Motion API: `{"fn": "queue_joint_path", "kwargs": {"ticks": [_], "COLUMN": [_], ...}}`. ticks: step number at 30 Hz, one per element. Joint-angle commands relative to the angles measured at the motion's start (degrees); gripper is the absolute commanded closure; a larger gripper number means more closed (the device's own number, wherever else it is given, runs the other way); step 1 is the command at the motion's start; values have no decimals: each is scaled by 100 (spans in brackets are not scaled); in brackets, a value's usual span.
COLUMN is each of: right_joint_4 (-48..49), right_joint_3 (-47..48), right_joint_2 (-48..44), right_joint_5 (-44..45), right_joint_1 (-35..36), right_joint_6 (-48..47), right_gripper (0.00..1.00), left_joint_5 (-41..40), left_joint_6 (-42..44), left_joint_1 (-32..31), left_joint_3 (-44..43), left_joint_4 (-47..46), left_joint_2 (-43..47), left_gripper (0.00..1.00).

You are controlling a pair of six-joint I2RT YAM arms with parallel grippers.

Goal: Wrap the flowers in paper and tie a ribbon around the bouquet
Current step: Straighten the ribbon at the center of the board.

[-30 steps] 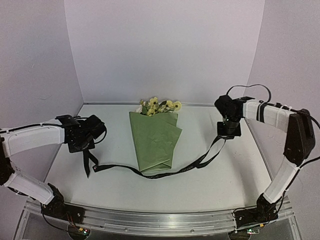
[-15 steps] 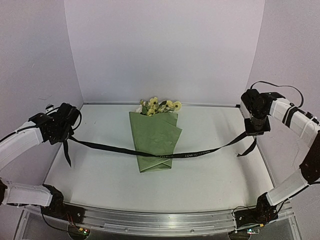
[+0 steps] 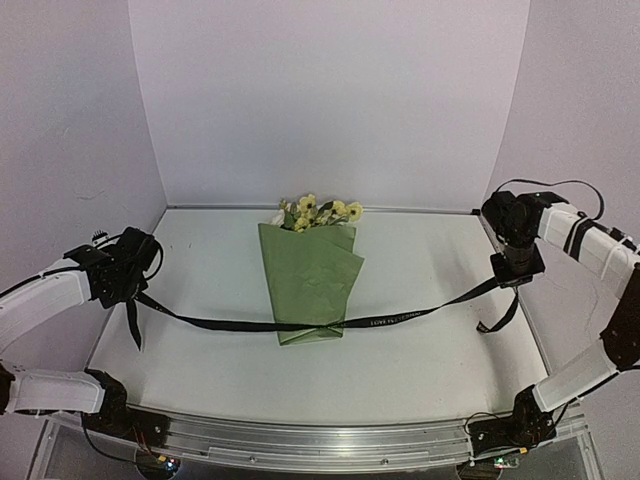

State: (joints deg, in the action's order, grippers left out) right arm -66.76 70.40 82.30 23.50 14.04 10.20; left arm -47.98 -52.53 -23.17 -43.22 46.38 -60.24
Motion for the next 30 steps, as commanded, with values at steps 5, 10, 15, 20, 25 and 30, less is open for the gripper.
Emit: {"fn": "queue_joint_path", "kwargs": {"ticks": [5, 10, 15, 20, 25, 30], "right_joint_4": [-242, -324, -500, -293, 1016, 2211], "right_joint_3": [-140, -127, 53, 171, -162, -82], "right_joint_2": [617, 523, 350, 293, 394, 1029], "right_joint_5": [-501, -610, -1134, -2659, -3882, -4351], "right_joint_1": [-9, -16, -16, 63, 519, 1198], "right_joint_6": [343, 414, 668, 1309, 2097, 2726], "right_gripper": [78, 60, 51, 51, 49, 48], "left_joint_5": [157, 287, 745, 2212, 3832, 4718], "left_joint_6": [-643, -700, 42, 946, 1140, 1141], "left_joint_1": [229, 429, 463, 463, 310, -161], "left_joint_3": [242, 129, -288, -619, -652, -752], "left_joint_4": [-381, -358, -662, -1499, -2366, -3181], "left_joint_2": [-99, -85, -67, -220, -696, -1449], "left_gripper": [71, 13, 0, 0, 3, 11]}}
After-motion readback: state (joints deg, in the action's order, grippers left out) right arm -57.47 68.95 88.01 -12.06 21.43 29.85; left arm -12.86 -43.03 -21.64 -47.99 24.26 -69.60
